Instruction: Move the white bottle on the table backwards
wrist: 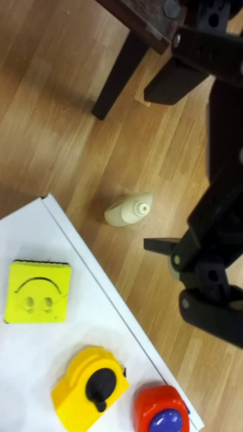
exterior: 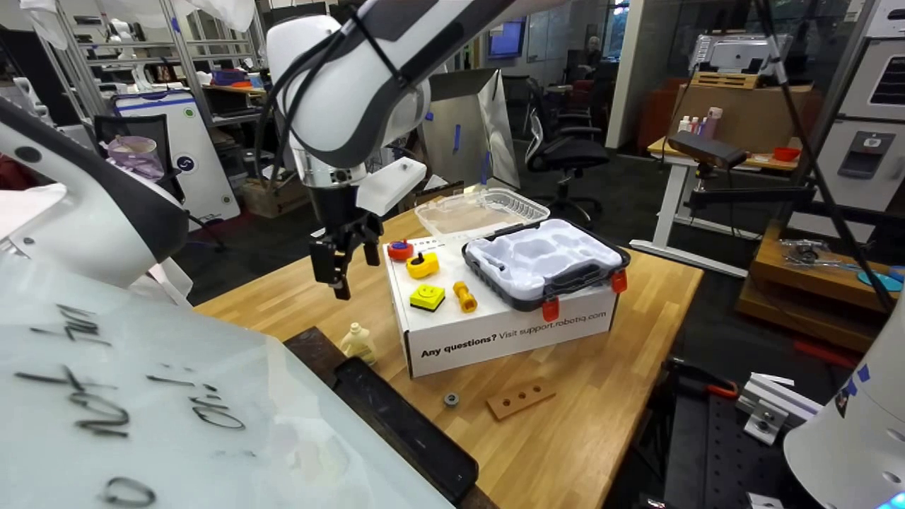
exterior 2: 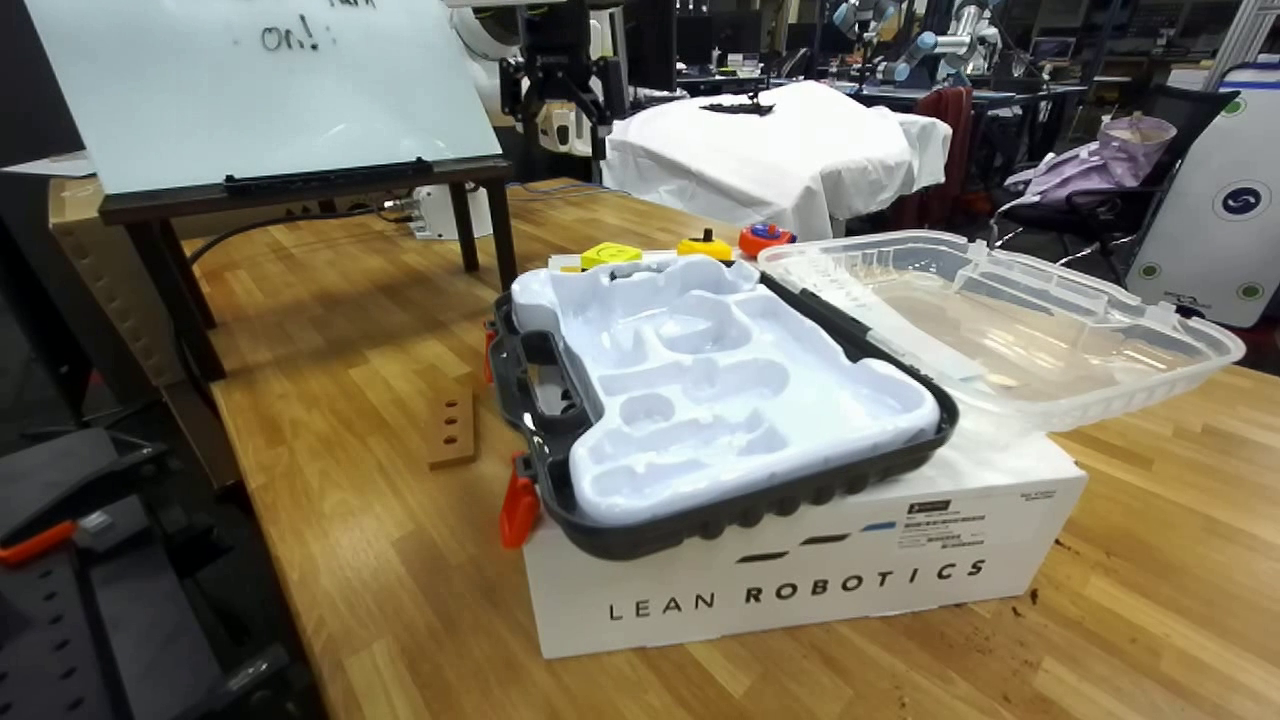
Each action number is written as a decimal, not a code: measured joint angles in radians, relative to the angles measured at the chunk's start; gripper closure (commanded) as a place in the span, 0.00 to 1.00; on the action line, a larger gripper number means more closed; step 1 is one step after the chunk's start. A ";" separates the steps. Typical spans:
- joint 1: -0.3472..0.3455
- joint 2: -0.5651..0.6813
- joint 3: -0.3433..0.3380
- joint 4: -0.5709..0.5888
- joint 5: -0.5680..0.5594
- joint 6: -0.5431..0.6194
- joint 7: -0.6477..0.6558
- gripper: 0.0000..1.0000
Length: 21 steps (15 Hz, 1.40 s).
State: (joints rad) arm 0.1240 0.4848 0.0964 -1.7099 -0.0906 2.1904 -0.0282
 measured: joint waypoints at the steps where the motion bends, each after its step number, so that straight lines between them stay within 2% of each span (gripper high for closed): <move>1: 0.000 -0.046 -0.001 -0.063 0.000 0.014 0.018 0.00; 7: -0.012 -0.351 -0.009 -0.460 0.022 0.030 0.035 0.00; 12: -0.039 -0.589 -0.035 -0.771 0.032 0.039 -0.054 0.00; 14: -0.040 -0.627 -0.037 -0.806 0.036 0.053 -0.067 0.00; 21: -0.039 -0.628 -0.036 -0.806 0.037 0.057 -0.068 0.00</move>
State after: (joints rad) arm 0.0850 -0.1436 0.0606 -2.5164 -0.0536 2.2478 -0.0958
